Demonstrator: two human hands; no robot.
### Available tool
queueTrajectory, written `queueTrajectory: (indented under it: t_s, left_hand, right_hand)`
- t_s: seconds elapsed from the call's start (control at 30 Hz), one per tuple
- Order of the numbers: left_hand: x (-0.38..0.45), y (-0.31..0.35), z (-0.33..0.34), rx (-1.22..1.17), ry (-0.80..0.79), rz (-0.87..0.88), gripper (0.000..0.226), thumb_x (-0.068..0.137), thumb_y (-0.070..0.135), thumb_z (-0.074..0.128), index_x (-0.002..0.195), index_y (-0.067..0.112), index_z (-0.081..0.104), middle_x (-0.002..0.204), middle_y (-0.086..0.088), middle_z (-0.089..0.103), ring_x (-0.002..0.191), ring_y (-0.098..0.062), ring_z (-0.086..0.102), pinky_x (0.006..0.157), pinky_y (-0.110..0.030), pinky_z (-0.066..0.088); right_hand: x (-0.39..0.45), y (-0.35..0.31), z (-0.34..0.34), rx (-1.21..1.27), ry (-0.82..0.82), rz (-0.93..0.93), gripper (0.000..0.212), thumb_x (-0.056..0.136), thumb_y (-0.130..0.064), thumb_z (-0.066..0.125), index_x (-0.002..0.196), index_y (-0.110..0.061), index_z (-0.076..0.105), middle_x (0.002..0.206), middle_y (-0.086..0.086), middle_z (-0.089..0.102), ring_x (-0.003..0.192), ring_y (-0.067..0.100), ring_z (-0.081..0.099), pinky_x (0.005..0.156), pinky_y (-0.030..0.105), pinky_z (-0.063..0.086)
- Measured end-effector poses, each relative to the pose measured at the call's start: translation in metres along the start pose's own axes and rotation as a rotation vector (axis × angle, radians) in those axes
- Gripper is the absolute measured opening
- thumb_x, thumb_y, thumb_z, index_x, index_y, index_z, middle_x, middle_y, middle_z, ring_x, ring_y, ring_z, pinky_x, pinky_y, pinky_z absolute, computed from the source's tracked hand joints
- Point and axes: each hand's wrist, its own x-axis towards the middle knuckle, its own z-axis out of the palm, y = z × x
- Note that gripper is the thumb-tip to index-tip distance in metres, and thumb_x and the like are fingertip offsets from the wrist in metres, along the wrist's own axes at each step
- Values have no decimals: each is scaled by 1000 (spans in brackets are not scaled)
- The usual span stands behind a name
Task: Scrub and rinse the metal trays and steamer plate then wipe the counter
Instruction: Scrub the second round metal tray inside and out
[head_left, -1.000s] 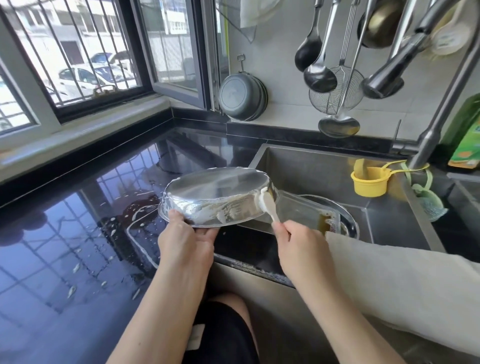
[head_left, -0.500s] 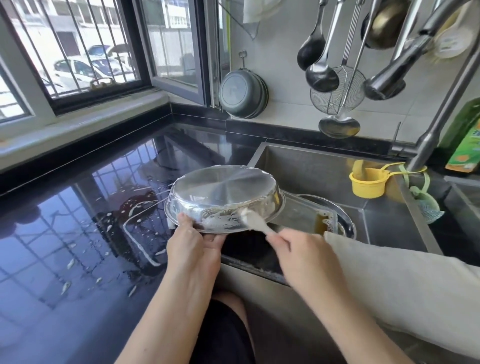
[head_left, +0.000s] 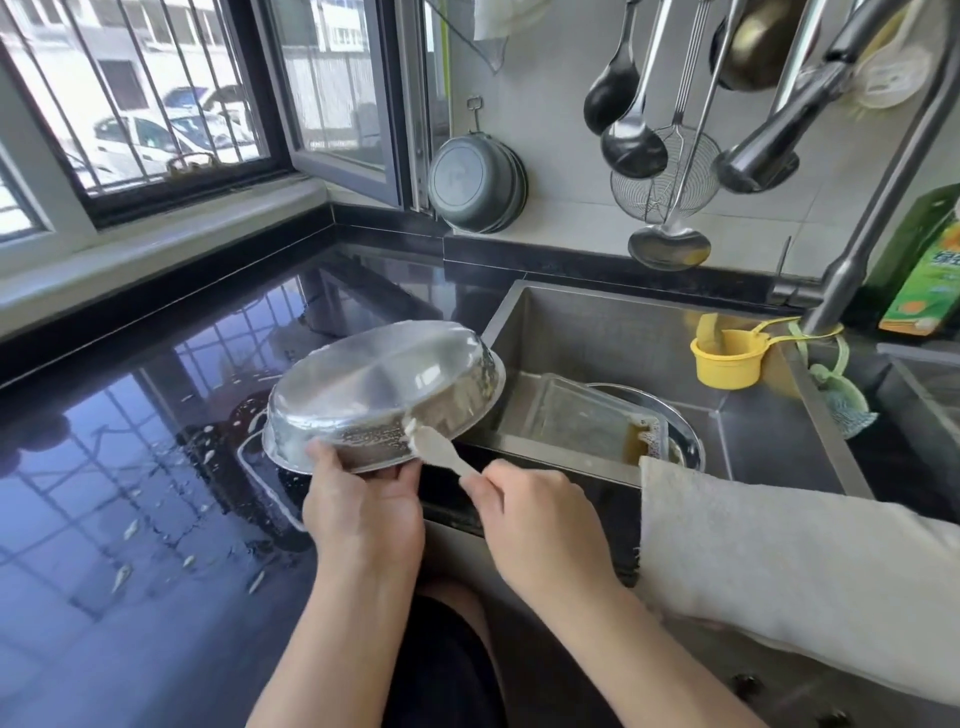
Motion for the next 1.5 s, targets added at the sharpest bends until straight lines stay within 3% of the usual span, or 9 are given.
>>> queueTrajectory:
  t_s: [0.17, 0.27, 0.43, 0.67, 0.97, 1.07, 1.23, 1.4, 1.5]
  left_hand:
    - [5, 10, 8, 101, 44, 23, 24, 114, 30, 39, 115, 15, 57, 118, -11, 70, 106, -36, 71, 85, -67, 58]
    - [9, 13, 3, 126, 67, 8, 25, 113, 32, 39, 124, 18, 56, 112, -7, 71, 100, -30, 72, 72, -58, 62]
    - [9, 9, -5, 167, 94, -53, 41, 112, 32, 41, 144, 8, 52, 130, -20, 67, 107, -37, 71, 61, -52, 63]
    - [3, 10, 2, 138, 96, -42, 28, 111, 31, 45, 125, 13, 60, 115, -12, 75, 90, -27, 78, 62, -49, 64]
    - [-8, -2, 5, 184, 57, -21, 37, 112, 31, 43, 140, 12, 56, 118, -8, 74, 88, -21, 77, 72, -51, 65]
    - [-11, -8, 4, 209, 33, -27, 35, 112, 32, 43, 134, 9, 57, 112, -12, 75, 90, -25, 78, 74, -51, 64]
    - [-8, -14, -1, 255, 18, -11, 25, 112, 29, 45, 115, 13, 64, 97, -5, 80, 86, -19, 78, 65, -43, 65]
    - [2, -24, -8, 281, 34, 12, 29, 112, 31, 44, 121, 9, 62, 121, -18, 73, 103, -30, 75, 99, -54, 57]
    - [10, -26, -15, 220, 73, 7, 26, 112, 31, 43, 116, 15, 62, 131, -17, 68, 115, -35, 69, 106, -61, 50]
  right_hand:
    - [15, 20, -8, 64, 8, 94, 50, 102, -52, 45, 62, -22, 44, 56, -2, 49, 59, 26, 51, 53, 40, 39]
    - [29, 33, -17, 102, 47, 220, 50, 103, -48, 46, 62, -20, 46, 55, -1, 48, 60, 28, 50, 54, 39, 38]
    - [6, -4, -5, 124, 3, -27, 49, 102, -54, 42, 65, -21, 45, 57, 1, 53, 59, 27, 53, 54, 44, 43]
    - [15, 11, -22, 35, 108, 183, 47, 104, -52, 40, 67, -23, 46, 58, -4, 48, 57, 21, 48, 48, 34, 28]
    - [13, 10, -30, -34, 101, 250, 48, 104, -51, 39, 68, -20, 46, 58, -4, 48, 62, 28, 50, 56, 38, 44]
    - [-3, -18, -21, -13, 50, 65, 45, 103, -53, 40, 70, -22, 43, 60, -3, 46, 61, 28, 46, 56, 37, 36]
    - [19, 8, -41, -90, 51, 294, 51, 104, -53, 37, 68, -19, 48, 64, 0, 53, 64, 30, 53, 58, 37, 47]
    - [-2, -23, -40, -103, -74, 41, 47, 102, -55, 39, 77, -22, 59, 68, 2, 59, 68, 30, 58, 58, 37, 43]
    - [13, 11, -55, -187, -96, 232, 48, 101, -55, 40, 78, -19, 60, 77, 6, 64, 76, 33, 60, 68, 39, 53]
